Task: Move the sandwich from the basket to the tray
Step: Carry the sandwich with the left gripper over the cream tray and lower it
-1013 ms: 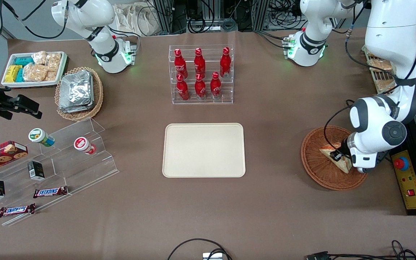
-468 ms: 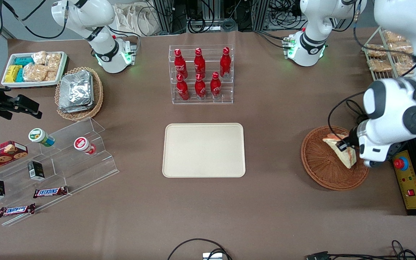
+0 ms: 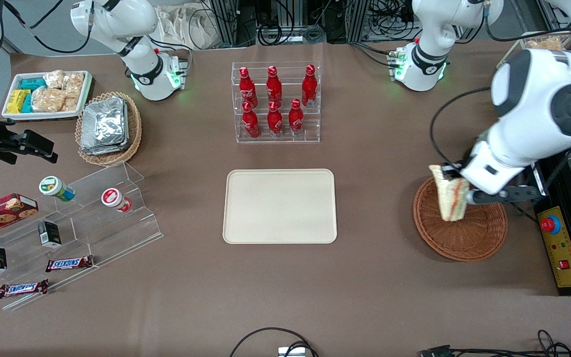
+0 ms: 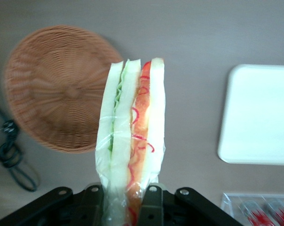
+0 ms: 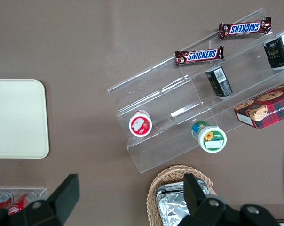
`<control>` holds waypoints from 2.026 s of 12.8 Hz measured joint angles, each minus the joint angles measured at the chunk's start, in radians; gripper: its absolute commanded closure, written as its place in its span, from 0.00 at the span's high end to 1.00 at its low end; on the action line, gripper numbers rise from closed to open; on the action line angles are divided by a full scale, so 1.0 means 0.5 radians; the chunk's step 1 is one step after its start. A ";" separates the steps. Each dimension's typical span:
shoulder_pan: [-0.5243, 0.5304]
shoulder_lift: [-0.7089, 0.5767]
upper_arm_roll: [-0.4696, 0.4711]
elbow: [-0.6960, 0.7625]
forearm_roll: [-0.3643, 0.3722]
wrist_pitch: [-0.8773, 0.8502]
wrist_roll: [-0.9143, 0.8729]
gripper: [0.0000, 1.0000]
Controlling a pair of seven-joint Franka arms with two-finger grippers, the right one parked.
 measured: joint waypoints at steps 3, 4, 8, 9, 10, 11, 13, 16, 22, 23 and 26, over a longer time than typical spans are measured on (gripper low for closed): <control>-0.127 0.147 -0.253 0.299 -0.004 -0.156 -0.329 0.00; -0.158 0.210 -0.318 0.359 -0.004 -0.164 -0.404 0.00; -0.374 0.612 -0.401 0.553 0.007 -0.102 -0.667 0.00; -0.431 0.755 -0.401 0.615 0.044 -0.026 -0.727 0.00; -0.469 0.885 -0.401 0.656 0.099 0.063 -0.759 0.00; -0.483 0.998 -0.400 0.676 0.143 0.151 -0.771 0.00; -0.480 1.163 -0.391 0.674 0.177 0.339 -0.771 0.00; -0.473 1.303 -0.368 0.674 0.189 0.484 -0.770 0.00; -0.471 1.336 -0.364 0.655 0.269 0.486 -0.792 0.32; -0.471 1.337 -0.364 0.651 0.269 0.486 -0.797 0.88; -0.471 1.339 -0.364 0.635 0.269 0.510 -0.804 1.00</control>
